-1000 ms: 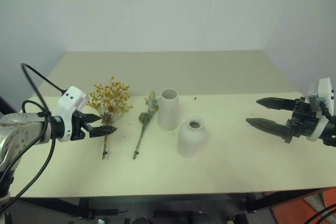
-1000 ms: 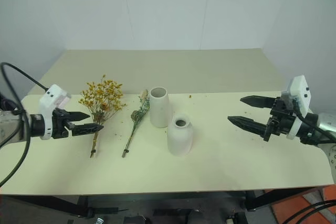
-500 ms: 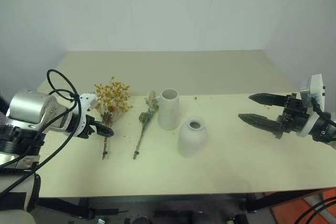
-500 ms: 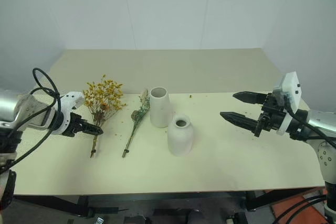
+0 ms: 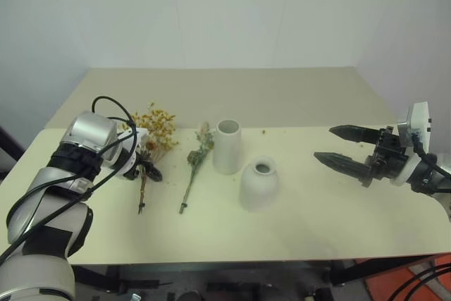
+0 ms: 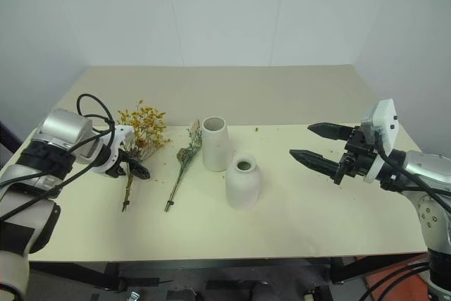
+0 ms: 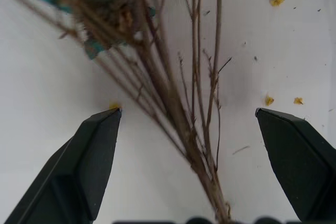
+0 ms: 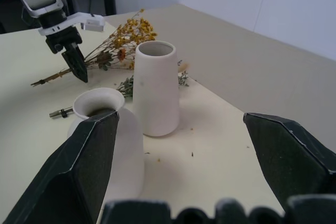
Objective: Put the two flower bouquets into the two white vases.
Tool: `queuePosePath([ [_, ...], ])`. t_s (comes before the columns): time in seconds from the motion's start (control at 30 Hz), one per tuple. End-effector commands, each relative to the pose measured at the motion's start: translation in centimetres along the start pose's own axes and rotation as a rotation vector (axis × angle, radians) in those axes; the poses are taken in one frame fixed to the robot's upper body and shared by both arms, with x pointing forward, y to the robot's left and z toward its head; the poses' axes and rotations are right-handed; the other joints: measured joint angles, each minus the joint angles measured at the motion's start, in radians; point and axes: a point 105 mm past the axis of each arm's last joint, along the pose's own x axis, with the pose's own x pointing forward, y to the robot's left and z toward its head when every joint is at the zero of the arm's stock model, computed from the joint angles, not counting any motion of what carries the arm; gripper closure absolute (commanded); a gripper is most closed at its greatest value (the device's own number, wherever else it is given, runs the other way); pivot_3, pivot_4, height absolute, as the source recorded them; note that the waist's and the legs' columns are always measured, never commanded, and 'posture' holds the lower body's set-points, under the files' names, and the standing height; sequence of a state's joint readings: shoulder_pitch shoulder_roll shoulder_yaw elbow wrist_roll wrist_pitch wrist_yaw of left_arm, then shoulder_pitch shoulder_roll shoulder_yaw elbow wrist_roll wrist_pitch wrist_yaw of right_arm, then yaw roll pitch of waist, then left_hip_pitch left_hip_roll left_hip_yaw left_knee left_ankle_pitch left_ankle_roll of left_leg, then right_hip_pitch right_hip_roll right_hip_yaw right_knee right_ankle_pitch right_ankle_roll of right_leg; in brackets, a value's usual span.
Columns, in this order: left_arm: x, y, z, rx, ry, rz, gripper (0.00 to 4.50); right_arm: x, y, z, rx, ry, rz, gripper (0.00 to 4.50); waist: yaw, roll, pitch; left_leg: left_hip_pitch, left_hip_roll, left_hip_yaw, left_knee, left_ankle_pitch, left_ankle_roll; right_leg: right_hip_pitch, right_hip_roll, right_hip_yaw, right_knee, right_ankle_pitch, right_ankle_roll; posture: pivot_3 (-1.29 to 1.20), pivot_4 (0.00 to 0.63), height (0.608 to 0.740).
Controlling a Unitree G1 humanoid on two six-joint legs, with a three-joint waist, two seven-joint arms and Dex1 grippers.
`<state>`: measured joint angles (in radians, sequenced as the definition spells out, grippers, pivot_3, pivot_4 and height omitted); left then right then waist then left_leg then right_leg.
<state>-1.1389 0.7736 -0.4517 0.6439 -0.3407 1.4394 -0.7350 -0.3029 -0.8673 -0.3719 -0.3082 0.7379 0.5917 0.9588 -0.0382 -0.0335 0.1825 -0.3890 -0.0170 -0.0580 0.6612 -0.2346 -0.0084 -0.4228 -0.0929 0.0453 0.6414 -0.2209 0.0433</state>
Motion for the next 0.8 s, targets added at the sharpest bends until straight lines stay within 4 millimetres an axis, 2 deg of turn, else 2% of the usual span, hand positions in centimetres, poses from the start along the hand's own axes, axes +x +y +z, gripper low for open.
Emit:
queuePosePath([
  [0.03, -0.2, 0.1, 0.7, 0.013, -0.018, 0.008, 0.0, -0.5, 0.2, 1.4, -0.035, -0.044, -0.005, 0.02, 0.0, 0.0, 0.0, 0.0, 0.0, 0.0, 0.0, 0.0, 0.0, 0.0, 0.0, 0.0, 0.0, 0.0, 0.0, 0.0, 0.15, 0.74],
  [0.17, 0.4, -0.2, 0.9, 0.017, -0.023, -0.008, 0.86, -0.5, 0.3, 1.3, -0.03, -0.043, -0.003, 0.0, 0.002, 0.0, 0.0, 0.001, 0.0, 0.0, 0.0, 0.0, 0.0, 0.001, 0.0, 0.0, 0.001, 0.0, 0.0, 0.0, 0.15, 0.74],
  [0.53, 0.7, 0.3, 0.6, 0.018, -0.034, -0.022, 4.42, -0.4, 0.4, 1.2, -0.025, -0.045, -0.006, 0.0, 0.008, 0.0, 0.0, 0.001, -0.001, 0.0, 0.0, 0.0, 0.0, 0.001, -0.001, 0.0, 0.0, 0.0, 0.0, 0.0, 0.15, 0.74],
  [0.6, 0.5, 0.4, 0.8, 0.008, -0.05, -0.019, 4.49, -0.4, 0.3, 1.2, -0.026, -0.045, -0.006, 0.0, 0.009, 0.0, 0.0, 0.001, -0.001, 0.0, 0.0, 0.0, 0.0, 0.001, -0.001, 0.0, 0.001, 0.0, 0.0, 0.0, 0.15, 0.74],
  [0.7, -0.4, 1.3, 1.9, -0.006, -0.161, -0.008, 4.49, -0.5, 0.3, 1.2, -0.026, -0.046, -0.012, 0.0, 0.007, 0.0, 0.0, 0.001, -0.001, 0.0, 0.0, 0.0, 0.0, 0.001, -0.001, 0.0, 0.001, 0.0, 0.0, 0.0, 0.15, 0.74],
  [0.8, -2.4, 2.2, 4.2, -0.012, -0.38, 0.018, 4.49, -0.6, 0.3, 1.2, -0.026, -0.044, -0.018, 0.0, 0.005, 0.0, 0.0, 0.0, 0.0, 0.0, 0.0, 0.0, 0.0, 0.0, -0.001, 0.0, 0.001, 0.0, 0.0, 0.0, 0.15, 0.74],
])
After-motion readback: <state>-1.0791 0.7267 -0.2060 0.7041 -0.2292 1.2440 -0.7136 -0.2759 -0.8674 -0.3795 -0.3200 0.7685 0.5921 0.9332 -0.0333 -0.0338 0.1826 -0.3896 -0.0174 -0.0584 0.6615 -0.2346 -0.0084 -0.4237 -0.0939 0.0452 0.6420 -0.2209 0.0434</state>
